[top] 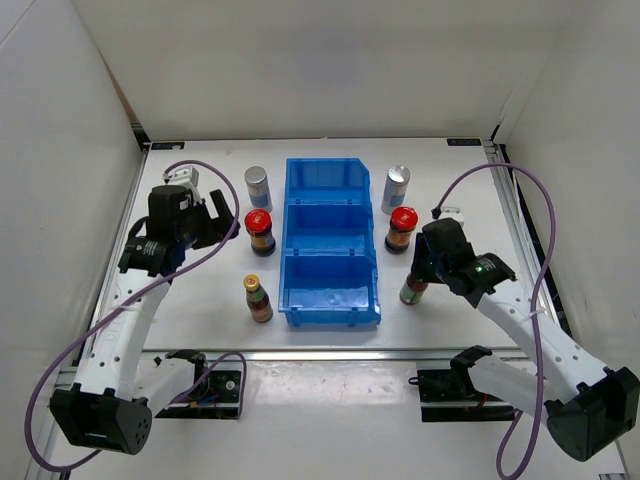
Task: Organize the condiment bottles
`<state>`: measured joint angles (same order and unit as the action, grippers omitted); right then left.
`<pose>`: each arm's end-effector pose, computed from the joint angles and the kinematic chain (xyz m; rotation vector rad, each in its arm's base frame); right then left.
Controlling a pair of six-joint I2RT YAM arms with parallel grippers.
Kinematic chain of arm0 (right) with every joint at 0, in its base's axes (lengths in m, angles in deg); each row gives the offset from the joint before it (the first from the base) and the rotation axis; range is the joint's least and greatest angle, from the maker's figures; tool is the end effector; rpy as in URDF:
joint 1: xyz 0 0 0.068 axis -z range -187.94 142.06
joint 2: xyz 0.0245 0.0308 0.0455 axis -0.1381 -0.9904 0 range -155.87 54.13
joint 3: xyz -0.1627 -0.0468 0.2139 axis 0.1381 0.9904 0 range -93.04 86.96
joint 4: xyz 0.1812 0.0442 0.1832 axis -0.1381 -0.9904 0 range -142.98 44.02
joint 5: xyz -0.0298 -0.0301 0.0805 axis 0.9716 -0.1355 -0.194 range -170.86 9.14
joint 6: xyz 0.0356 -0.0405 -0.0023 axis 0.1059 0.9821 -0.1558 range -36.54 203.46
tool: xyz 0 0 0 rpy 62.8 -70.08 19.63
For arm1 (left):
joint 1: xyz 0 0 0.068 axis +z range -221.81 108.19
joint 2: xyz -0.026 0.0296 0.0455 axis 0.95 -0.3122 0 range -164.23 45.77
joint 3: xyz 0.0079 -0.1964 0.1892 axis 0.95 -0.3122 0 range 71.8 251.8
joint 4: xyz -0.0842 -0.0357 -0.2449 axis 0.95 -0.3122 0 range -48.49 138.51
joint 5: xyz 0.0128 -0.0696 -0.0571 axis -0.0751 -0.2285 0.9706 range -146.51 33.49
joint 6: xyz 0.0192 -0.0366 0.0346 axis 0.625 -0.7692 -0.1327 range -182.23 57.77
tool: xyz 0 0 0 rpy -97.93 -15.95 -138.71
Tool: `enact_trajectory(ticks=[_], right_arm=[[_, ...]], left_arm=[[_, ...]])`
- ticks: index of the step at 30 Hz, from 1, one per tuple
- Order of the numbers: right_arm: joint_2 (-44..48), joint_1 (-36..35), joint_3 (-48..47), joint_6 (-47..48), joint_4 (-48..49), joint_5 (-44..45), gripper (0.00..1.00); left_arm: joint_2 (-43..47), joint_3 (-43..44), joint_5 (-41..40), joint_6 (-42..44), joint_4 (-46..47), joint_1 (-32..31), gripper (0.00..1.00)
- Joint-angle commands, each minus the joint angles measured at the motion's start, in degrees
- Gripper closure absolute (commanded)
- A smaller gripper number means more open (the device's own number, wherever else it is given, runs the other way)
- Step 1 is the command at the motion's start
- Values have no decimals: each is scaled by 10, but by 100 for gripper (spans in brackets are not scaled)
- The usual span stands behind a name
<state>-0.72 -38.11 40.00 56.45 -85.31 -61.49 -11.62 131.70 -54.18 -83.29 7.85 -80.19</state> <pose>0.1720 0.0863 0.2760 0.0915 2.3353 0.0877 0.2036 -0.0314 0.3389 -0.2270 2.2444 -0.3230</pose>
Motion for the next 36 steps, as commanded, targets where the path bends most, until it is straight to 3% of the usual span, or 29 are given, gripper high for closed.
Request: enact_trajectory(ticks=[1, 8, 11, 21, 31, 36], right_arm=[[-6, -9, -2, 6, 16, 23, 66], [-6, -52, -78, 43, -9, 62, 94], [-11, -83, -138, 58, -26, 79, 100], [-46, -184, -219, 79, 6, 62, 100], [-126, -238, -159, 66, 142, 51, 100], [-149, -238, -107, 61, 203, 51, 100]], left_arm=[[0, 0, 9, -9, 8, 0, 0], [-11, 0, 15, -9, 8, 0, 0], [-17, 6, 15, -9, 8, 0, 0], [-22, 6, 4, -9, 8, 0, 0], [27, -41, -71, 0, 24, 0, 0], [22, -41, -15, 0, 31, 0, 0]])
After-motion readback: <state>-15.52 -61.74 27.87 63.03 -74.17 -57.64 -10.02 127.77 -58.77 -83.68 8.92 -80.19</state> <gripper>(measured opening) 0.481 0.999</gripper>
